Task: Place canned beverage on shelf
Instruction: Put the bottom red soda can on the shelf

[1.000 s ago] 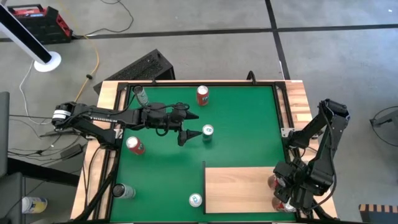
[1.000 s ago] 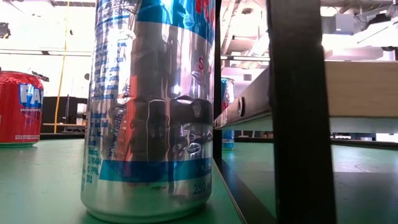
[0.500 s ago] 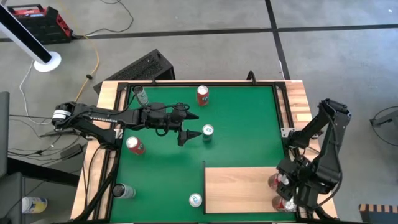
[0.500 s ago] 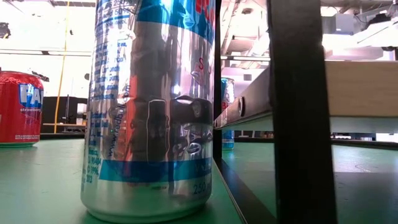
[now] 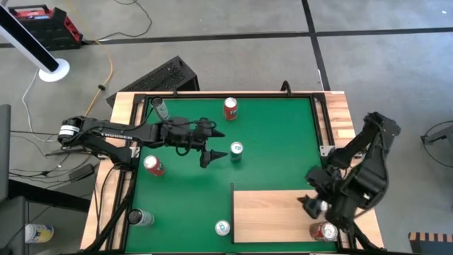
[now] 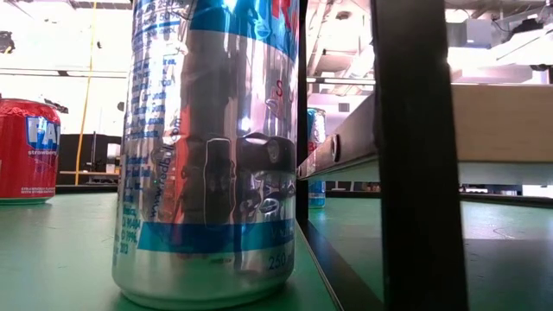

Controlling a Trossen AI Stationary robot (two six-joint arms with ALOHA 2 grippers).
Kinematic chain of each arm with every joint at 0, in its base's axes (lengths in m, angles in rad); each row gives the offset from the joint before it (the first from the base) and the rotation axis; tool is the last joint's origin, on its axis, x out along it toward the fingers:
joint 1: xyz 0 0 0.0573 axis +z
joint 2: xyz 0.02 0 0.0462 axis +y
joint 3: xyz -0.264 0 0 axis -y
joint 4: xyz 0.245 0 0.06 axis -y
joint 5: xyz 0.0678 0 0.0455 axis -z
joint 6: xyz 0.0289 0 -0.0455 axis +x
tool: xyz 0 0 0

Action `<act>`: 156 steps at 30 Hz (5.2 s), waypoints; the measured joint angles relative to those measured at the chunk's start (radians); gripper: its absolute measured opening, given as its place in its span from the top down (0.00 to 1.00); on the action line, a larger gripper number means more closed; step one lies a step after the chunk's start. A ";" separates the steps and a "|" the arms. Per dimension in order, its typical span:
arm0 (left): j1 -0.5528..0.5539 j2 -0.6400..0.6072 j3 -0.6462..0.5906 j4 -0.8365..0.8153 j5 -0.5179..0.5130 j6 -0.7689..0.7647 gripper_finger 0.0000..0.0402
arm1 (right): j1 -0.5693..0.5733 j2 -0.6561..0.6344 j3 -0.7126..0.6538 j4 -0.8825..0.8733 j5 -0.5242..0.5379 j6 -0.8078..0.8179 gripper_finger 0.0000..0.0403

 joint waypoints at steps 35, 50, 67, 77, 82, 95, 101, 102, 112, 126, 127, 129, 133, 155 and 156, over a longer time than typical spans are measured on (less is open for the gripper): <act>0.002 -0.164 0.216 -1.623 0.064 -0.579 0.05 | -0.370 0.002 0.012 0.346 0.044 -0.751 0.05; -0.003 -0.164 -0.123 -1.353 0.132 -0.562 0.05 | -0.375 0.002 0.012 0.346 0.027 -0.747 0.05; -0.002 -0.164 -0.164 -1.294 0.200 -0.530 0.29 | -0.381 0.002 0.012 0.344 -0.017 -0.705 0.05; -0.002 -0.163 -0.056 -1.353 0.255 -0.496 0.30 | -0.380 0.002 0.012 0.343 -0.016 -0.722 0.05; -0.002 -0.155 0.122 -1.427 0.234 -0.474 0.30 | -0.387 0.002 0.012 0.344 0.007 -0.755 0.05; -0.028 0.247 0.963 -1.615 0.084 -0.250 0.30 | -0.407 0.002 0.011 0.308 0.012 -0.745 0.05; -0.073 0.565 1.411 -1.656 0.103 -0.053 0.30 | -0.369 -0.041 0.012 0.297 0.006 -0.618 0.05; -0.082 0.599 1.424 -1.632 0.113 -0.019 0.30 | -0.353 -0.052 0.012 0.283 0.008 -0.589 0.05; -0.126 0.710 1.314 -1.382 0.131 0.231 0.30 | -0.163 -0.133 0.013 0.035 0.191 -0.247 0.05; -0.102 0.827 1.317 -1.162 0.045 0.368 0.30 | -0.180 -0.128 0.012 0.020 0.232 -0.220 0.05; -0.093 0.841 1.317 -1.162 0.035 0.374 0.30 | -0.182 -0.129 0.012 0.019 0.232 -0.221 0.05; -0.068 0.864 1.317 -1.179 0.051 0.377 0.30 | -0.193 -0.129 0.012 0.020 0.230 -0.229 0.05; -0.027 0.905 1.317 -1.256 0.082 0.378 0.30 | -0.214 -0.129 0.003 0.024 0.224 -0.231 0.05; -0.045 0.944 1.313 -1.576 0.060 0.501 0.30 | -0.304 -0.128 -0.017 0.038 0.187 -0.323 0.05; -0.044 0.945 1.308 -1.584 0.059 0.501 0.30 | -0.310 -0.128 -0.017 0.038 0.187 -0.324 0.05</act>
